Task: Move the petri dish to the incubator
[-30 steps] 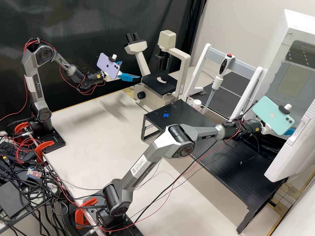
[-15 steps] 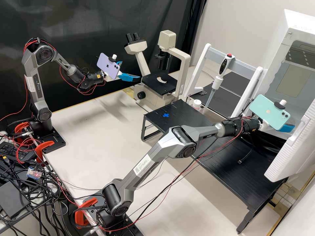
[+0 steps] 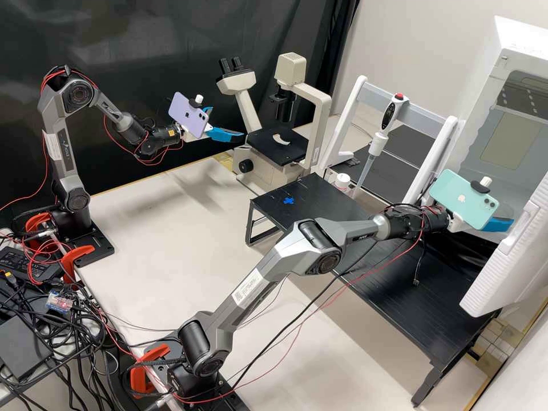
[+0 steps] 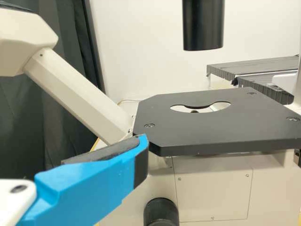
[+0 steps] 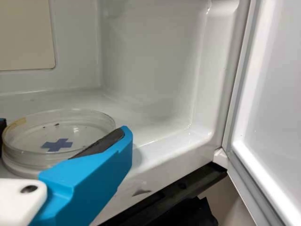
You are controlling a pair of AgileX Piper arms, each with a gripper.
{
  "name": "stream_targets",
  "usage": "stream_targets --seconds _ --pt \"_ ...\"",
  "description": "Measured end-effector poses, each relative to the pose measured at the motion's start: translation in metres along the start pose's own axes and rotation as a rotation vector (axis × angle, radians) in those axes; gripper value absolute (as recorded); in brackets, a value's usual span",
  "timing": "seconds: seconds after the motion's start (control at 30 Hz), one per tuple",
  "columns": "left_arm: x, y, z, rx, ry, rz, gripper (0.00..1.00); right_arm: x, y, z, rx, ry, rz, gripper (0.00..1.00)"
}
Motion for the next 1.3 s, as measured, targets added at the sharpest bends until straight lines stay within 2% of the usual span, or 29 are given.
stream_targets --seconds 0.1,0.17,0.2,0.23,0.27,0.33,0.4,0.5,0.6,0.7,0.8,1.0,1.13,1.17,1.3 --pt "0.0 0.0 0.0 0.0 0.0 0.0 1.0 -0.003 -0.001 0.002 0.017 -0.008 -0.002 1.0" --pt "0.0 0.0 0.0 0.0 0.0 0.0 1.0 -0.005 -0.001 0.003 -0.006 -0.007 0.002 1.0" --pt "0.0 0.0 0.0 0.0 0.0 0.0 1.0 -0.007 -0.001 0.003 0.005 -0.007 0.005 1.0" --pt "0.0 0.0 0.0 0.0 0.0 0.0 1.0 -0.008 0.0 0.004 -0.009 -0.007 0.008 1.0" --pt "0.0 0.0 0.0 0.0 0.0 0.0 1.0 -0.01 0.0 0.004 0.0 -0.006 0.015 1.0" --pt "0.0 0.0 0.0 0.0 0.0 0.0 1.0 -0.013 0.002 0.006 -0.012 -0.003 0.025 1.0" --pt "0.0 0.0 0.0 0.0 0.0 0.0 1.0 -0.017 0.004 0.008 0.021 0.001 0.037 1.0" --pt "0.0 0.0 0.0 0.0 0.0 0.0 1.0 -0.026 0.009 0.013 0.04 0.007 0.062 1.0" --pt "0.0 0.0 0.0 0.0 0.0 0.0 1.0 -0.047 0.018 0.021 0.053 0.032 0.099 1.0" --pt "0.0 0.0 0.0 0.0 0.0 0.0 1.0 -0.076 0.019 0.031 0.04 0.046 0.11 1.0" --pt "0.0 0.0 0.0 0.0 0.0 0.0 1.0 -0.103 0.021 0.034 0.041 0.07 0.134 1.0" --pt "0.0 0.0 0.0 0.0 0.0 0.0 1.0 -0.189 0.023 0.029 0.038 0.224 0.228 1.0" --pt "0.0 0.0 0.0 0.0 0.0 0.0 1.0 -0.245 0.017 0.026 0.074 0.339 0.29 1.0" --pt "0.0 0.0 0.0 0.0 0.0 0.0 1.0 -0.26 0.013 0.024 0.085 0.376 0.293 1.0" --pt "0.0 0.0 0.0 0.0 0.0 0.0 1.0 -0.31 -0.006 0.019 0.081 0.493 0.279 1.0"
